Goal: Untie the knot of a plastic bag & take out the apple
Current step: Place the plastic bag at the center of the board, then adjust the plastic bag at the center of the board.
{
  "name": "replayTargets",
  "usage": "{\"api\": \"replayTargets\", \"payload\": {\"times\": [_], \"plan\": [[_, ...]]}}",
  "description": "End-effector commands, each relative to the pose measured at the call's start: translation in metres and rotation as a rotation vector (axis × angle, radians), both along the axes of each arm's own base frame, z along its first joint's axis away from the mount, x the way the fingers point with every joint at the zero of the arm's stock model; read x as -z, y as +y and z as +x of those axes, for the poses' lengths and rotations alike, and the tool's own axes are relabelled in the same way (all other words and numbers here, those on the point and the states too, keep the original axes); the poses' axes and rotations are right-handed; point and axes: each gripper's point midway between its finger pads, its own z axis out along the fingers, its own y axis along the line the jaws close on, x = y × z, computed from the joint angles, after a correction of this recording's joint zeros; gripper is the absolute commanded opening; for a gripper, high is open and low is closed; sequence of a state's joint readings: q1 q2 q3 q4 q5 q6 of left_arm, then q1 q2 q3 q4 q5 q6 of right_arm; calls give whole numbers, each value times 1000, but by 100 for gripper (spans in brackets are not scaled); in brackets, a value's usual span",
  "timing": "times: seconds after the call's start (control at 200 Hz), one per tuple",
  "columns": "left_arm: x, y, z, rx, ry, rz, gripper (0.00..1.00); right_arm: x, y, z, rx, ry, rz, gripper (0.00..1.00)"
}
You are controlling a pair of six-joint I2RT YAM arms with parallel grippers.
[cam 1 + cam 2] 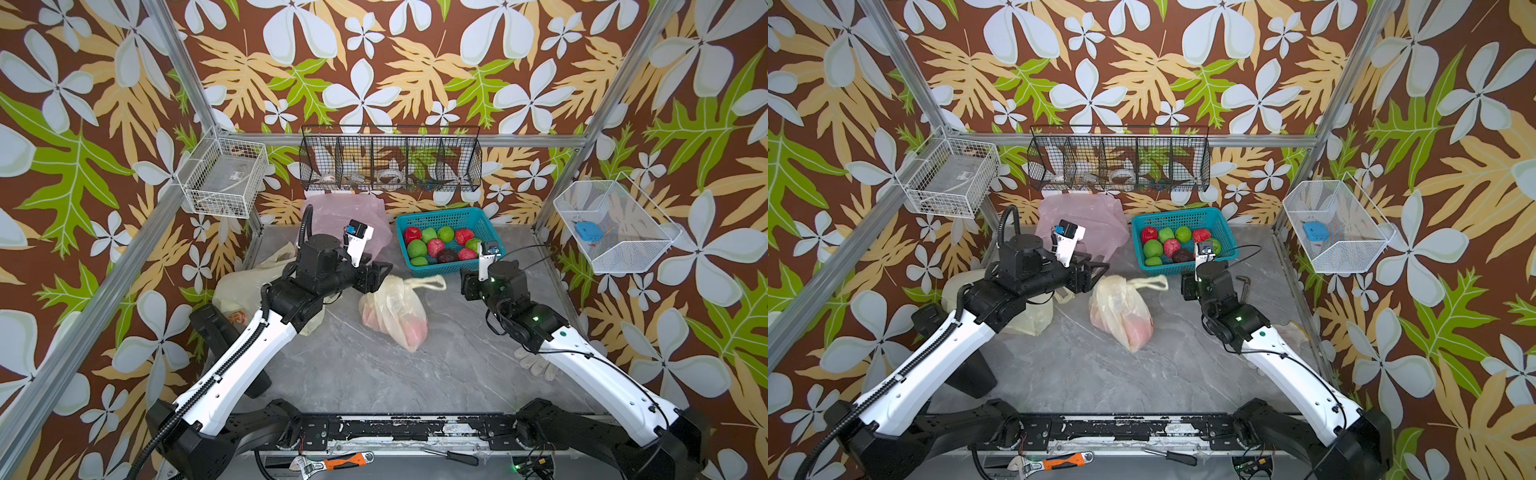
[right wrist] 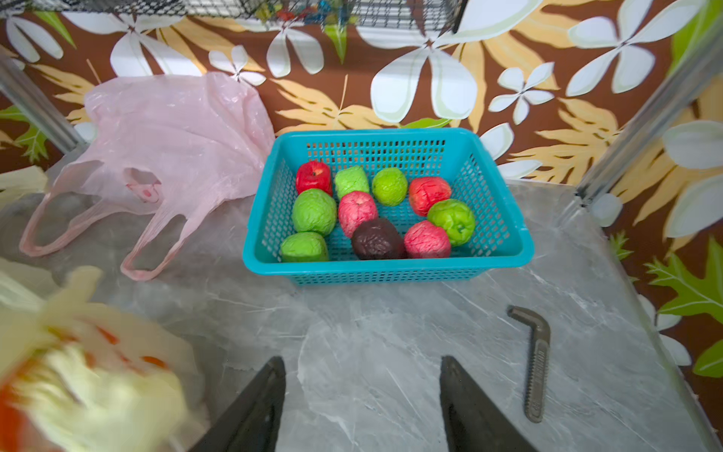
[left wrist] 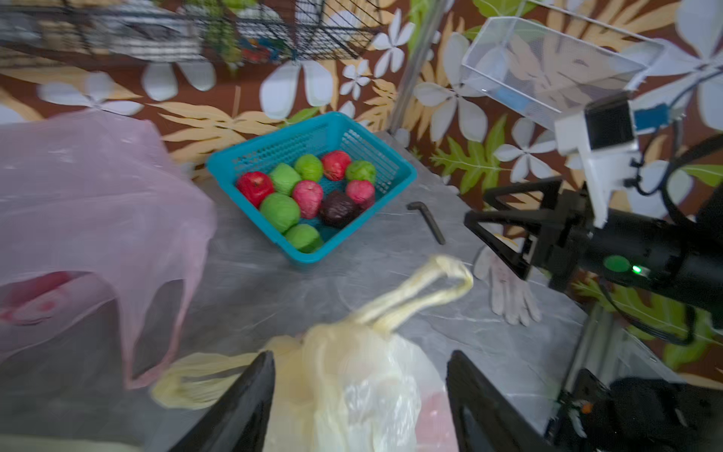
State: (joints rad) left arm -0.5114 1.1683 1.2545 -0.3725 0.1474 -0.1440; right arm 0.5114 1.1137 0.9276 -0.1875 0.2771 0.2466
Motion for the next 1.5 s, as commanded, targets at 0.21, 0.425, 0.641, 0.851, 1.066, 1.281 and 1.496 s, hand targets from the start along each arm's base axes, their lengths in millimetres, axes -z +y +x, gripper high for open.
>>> {"api": "replayTargets", "payload": {"times": [0.21, 0.425, 0.641, 0.851, 1.066, 1.281, 1.496], "plan": [[44, 186, 59, -852, 248, 166, 99, 37, 37, -12, -164, 119, 128, 66], [140, 221, 74, -945, 464, 344, 100, 59, 44, -20, -198, 165, 171, 66], [176, 225, 64, -942, 535, 424, 56, 73, 47, -23, -230, 202, 138, 66], [117, 184, 70, -739, 358, 323, 0, 88, 52, -31, -256, 229, 183, 65], [58, 152, 73, -641, 251, 297, 0, 85, 53, -37, -259, 214, 236, 65], [104, 140, 72, -806, 409, 473, 79, 79, 52, -36, -251, 208, 237, 65], [164, 150, 110, -902, 445, 740, 100, 85, 56, -41, -262, 236, 232, 65]]}}
